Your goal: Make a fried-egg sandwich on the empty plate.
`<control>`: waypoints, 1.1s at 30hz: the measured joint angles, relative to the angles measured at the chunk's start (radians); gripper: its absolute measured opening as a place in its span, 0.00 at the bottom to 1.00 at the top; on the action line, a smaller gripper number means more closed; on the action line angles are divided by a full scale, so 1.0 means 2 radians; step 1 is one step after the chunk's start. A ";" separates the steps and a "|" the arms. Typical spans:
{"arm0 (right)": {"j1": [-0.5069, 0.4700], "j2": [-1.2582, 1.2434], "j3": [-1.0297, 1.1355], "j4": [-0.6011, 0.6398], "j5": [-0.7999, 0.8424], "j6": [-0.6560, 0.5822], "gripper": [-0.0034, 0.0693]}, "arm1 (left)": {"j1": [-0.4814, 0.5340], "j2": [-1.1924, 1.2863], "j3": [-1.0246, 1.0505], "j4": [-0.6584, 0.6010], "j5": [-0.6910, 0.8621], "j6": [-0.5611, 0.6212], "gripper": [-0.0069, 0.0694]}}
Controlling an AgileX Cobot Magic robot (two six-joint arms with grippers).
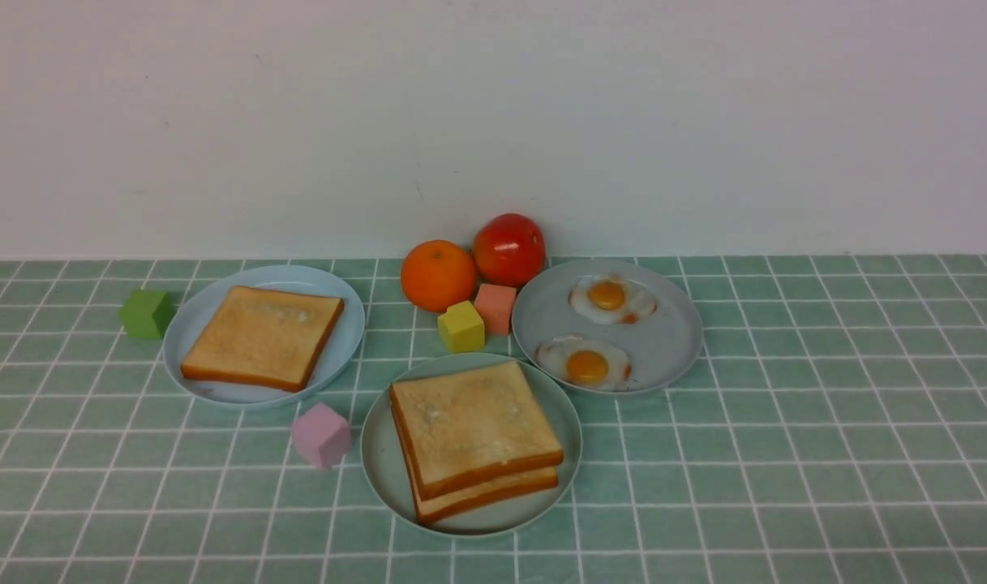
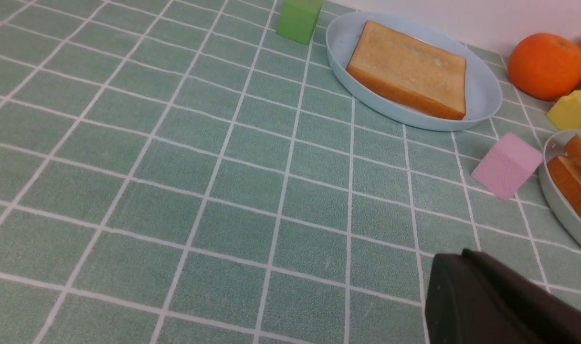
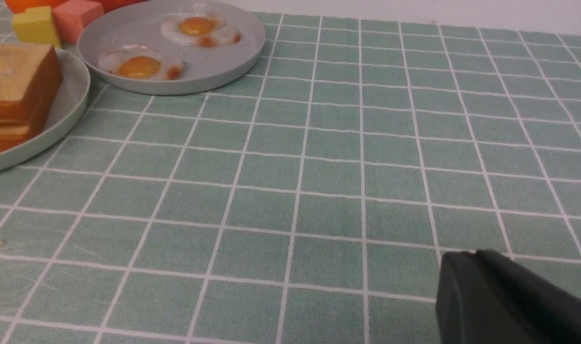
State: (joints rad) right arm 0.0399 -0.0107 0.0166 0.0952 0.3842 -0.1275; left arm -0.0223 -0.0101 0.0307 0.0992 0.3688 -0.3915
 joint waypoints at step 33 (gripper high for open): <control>0.000 0.000 0.000 0.000 0.000 0.000 0.16 | 0.000 0.000 0.000 0.000 0.000 0.000 0.09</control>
State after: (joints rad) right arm 0.0399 -0.0107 0.0166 0.0943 0.3842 -0.1284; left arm -0.0223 -0.0101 0.0307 0.1000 0.3688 -0.3915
